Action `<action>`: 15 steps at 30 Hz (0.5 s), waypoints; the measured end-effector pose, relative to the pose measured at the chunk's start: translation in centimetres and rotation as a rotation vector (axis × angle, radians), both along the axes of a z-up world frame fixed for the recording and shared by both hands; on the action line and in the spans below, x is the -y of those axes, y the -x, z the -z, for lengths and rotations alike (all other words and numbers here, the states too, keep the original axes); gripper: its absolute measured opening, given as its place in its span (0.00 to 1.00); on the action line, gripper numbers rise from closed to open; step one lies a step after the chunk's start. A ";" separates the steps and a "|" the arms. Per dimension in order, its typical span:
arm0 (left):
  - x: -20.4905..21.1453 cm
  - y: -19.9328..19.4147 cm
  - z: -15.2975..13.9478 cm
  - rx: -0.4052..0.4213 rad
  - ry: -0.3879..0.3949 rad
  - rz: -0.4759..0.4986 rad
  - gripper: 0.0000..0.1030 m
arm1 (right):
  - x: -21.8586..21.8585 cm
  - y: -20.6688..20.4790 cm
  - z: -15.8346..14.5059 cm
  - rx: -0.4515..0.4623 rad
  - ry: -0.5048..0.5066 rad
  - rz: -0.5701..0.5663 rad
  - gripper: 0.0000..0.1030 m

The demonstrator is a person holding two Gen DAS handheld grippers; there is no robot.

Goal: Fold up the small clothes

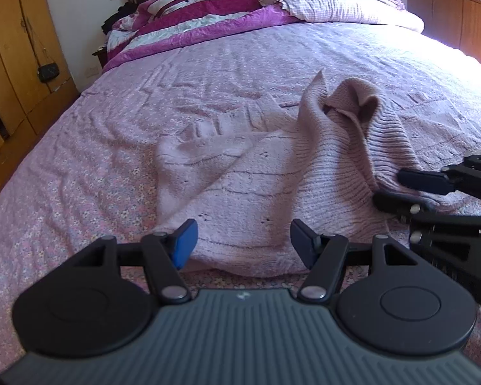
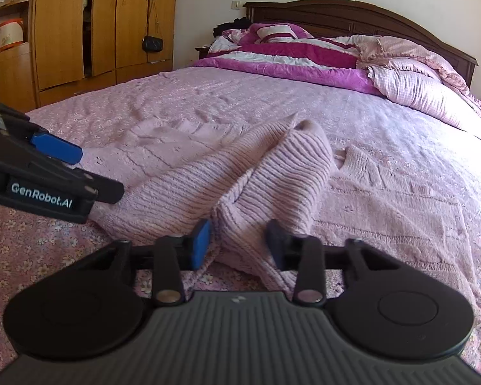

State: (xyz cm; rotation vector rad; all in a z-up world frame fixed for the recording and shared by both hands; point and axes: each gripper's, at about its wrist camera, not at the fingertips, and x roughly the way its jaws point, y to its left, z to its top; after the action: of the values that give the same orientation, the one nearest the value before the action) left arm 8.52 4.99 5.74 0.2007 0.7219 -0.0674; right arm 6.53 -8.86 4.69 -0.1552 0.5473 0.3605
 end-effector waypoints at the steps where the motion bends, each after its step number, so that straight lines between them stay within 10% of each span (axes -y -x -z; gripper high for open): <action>1: 0.2 0.0 0.0 0.000 0.003 0.007 0.63 | 0.1 0.0 0.0 0.001 -0.003 0.003 0.24; 15: 3.8 1.7 0.9 0.016 0.004 0.156 0.63 | 4.0 -0.1 -2.8 0.053 -0.129 0.079 0.08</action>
State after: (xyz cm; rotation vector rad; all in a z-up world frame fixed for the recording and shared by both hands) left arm 6.78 1.22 4.81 0.2533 0.6890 -0.2151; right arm 6.63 -12.90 7.49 -0.0190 0.4746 0.3132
